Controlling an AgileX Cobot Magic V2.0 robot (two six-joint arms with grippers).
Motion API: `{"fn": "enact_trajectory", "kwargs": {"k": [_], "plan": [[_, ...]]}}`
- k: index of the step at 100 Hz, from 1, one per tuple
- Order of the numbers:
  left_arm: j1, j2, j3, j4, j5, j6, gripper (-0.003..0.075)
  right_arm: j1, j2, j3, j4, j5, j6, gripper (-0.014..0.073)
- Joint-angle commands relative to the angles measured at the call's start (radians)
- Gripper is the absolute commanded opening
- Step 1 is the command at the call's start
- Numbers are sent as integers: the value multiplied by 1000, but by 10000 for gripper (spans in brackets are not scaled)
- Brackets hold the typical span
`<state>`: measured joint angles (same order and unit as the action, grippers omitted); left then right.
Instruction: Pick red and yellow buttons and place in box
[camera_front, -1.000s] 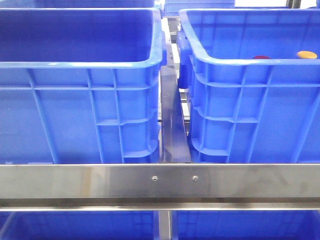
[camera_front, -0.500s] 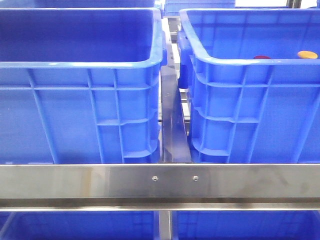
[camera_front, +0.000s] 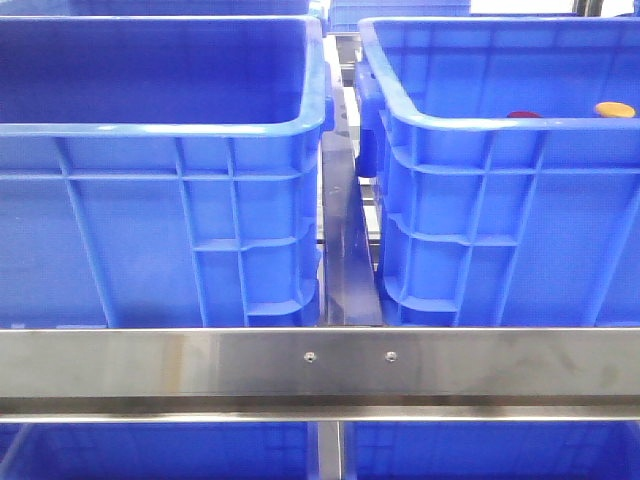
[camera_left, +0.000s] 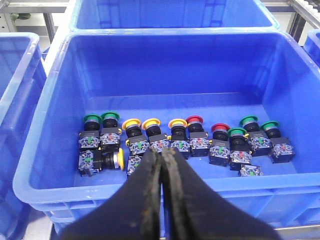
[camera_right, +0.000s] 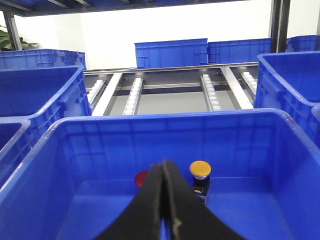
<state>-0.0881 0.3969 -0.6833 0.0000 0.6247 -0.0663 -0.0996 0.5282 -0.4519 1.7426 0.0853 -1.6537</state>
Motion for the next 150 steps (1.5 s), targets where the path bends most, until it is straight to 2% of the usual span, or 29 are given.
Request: {"fn": "enact_trajectory", "kwargs": {"k": [1, 57, 71, 102, 124, 150], "plan": [[2, 8, -23, -7, -82, -8, -19, -7, 1, -25, 5, 24, -12, -68], [2, 8, -21, -7, -82, -8, -19, -7, 1, -25, 5, 24, -12, -68], [2, -8, 11, 11, -178, -8, -19, -7, 1, -25, 5, 24, -12, -68], [12, -198, 303, 38, -480, -8, -19, -7, 1, -25, 5, 24, -12, -68], [70, -344, 513, 38, -565, -8, -19, -7, 1, -25, 5, 24, -12, -68], [74, -436, 688, 38, -687, -8, -19, -7, 1, -25, 5, 24, -12, -68]]}}
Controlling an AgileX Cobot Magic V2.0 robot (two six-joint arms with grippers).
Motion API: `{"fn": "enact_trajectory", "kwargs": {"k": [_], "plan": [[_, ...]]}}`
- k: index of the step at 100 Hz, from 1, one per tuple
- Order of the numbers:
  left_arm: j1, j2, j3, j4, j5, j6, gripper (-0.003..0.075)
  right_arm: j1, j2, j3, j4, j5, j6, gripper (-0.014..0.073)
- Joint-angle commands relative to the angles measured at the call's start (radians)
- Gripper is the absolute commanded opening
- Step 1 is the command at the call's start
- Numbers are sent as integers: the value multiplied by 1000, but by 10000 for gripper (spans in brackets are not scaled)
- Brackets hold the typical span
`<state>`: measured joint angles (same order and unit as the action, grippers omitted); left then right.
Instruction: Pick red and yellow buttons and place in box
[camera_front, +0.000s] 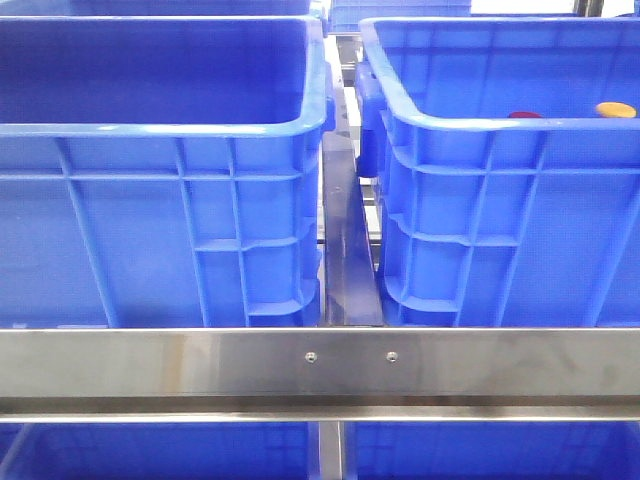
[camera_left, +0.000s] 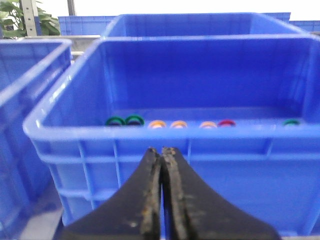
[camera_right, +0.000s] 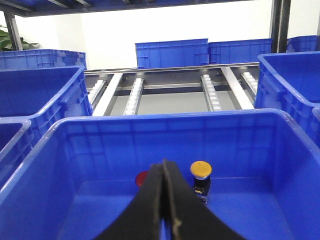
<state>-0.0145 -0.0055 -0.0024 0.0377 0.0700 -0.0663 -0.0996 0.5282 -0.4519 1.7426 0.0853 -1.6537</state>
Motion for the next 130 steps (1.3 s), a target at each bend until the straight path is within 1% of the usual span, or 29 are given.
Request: {"fn": "enact_trajectory", "kwargs": {"k": [1, 9, 14, 130], "plan": [[1, -33, 14, 0, -137, -8, -19, -7, 1, -25, 5, 24, -12, -68], [1, -33, 48, 0, -183, -8, -19, -7, 1, -25, 5, 24, -12, -68], [1, -33, 48, 0, -167, -8, -19, -7, 1, -25, 5, 25, -12, -68], [1, -33, 46, 0, -172, -8, -19, -7, 1, -24, 5, 28, -12, -68]]}}
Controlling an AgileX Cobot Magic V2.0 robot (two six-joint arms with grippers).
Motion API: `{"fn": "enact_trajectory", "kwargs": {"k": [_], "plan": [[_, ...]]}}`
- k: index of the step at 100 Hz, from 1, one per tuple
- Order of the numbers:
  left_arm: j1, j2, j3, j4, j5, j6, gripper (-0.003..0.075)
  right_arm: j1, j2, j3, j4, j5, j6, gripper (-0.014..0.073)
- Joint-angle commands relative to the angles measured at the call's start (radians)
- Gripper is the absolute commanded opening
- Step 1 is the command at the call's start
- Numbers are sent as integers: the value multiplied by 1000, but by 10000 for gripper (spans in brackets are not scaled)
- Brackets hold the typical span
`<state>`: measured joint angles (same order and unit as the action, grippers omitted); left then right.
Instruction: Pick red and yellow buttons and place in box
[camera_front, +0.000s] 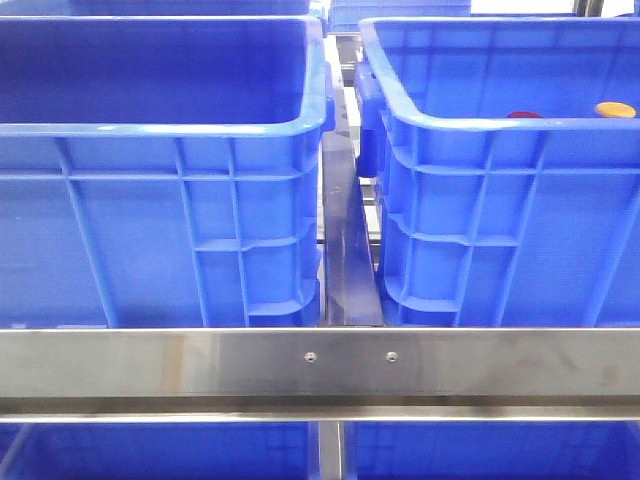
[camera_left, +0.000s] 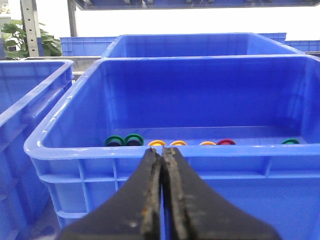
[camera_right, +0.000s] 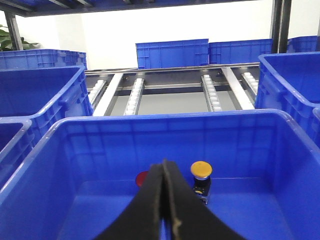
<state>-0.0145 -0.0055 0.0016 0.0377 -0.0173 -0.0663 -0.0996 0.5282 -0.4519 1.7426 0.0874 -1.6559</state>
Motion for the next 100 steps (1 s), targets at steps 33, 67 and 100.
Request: {"fn": "enact_trajectory", "kwargs": {"k": [33, 67, 100], "plan": [[1, -33, 42, 0, -85, -8, -19, -7, 1, -24, -21, 32, 29, -68], [1, -33, 42, 0, -85, -8, -19, -6, 1, -39, -864, 39, 892, -68], [1, -33, 42, 0, -85, -8, -19, 37, -87, -34, -1563, -6, 1512, -68]]}}
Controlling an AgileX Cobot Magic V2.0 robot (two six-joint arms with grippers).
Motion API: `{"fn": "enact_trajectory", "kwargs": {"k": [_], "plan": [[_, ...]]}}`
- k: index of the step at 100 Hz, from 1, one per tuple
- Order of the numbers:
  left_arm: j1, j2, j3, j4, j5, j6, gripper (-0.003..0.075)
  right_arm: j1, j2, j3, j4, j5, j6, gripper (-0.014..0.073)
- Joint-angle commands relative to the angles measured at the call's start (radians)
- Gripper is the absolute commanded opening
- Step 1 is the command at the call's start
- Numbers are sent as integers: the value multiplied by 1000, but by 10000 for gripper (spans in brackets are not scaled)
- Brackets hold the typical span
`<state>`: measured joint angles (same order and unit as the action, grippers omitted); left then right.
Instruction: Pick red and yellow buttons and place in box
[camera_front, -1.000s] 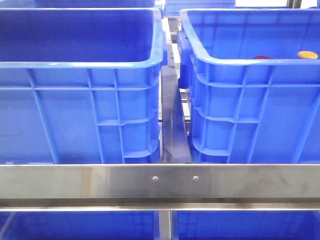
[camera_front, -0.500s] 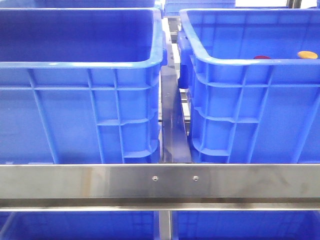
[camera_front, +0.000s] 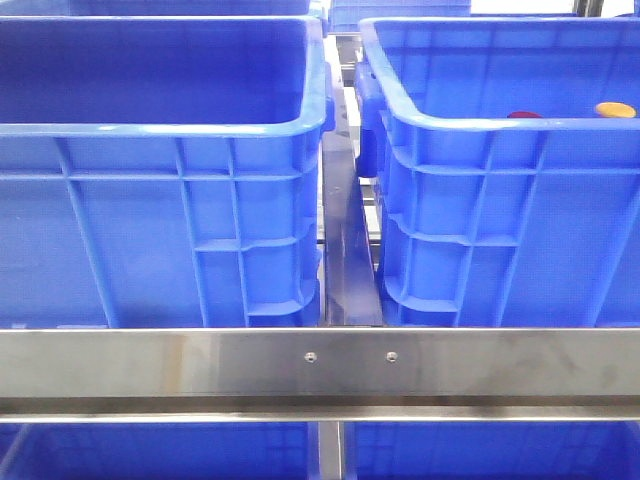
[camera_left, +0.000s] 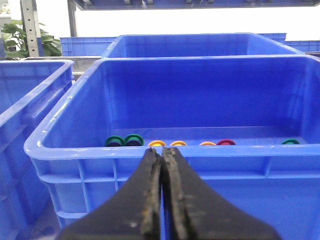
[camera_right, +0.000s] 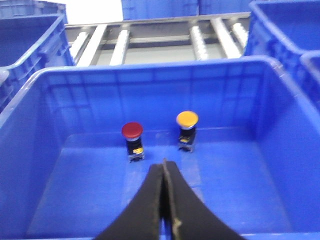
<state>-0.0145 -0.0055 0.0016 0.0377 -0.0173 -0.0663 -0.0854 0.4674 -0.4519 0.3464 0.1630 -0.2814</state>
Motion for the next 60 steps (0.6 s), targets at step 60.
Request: {"fn": "enact_trajectory", "kwargs": {"k": [60], "plan": [[1, -33, 42, 0, -85, -8, -19, 65, -407, 320, -267, -228, 242, -68]]}}
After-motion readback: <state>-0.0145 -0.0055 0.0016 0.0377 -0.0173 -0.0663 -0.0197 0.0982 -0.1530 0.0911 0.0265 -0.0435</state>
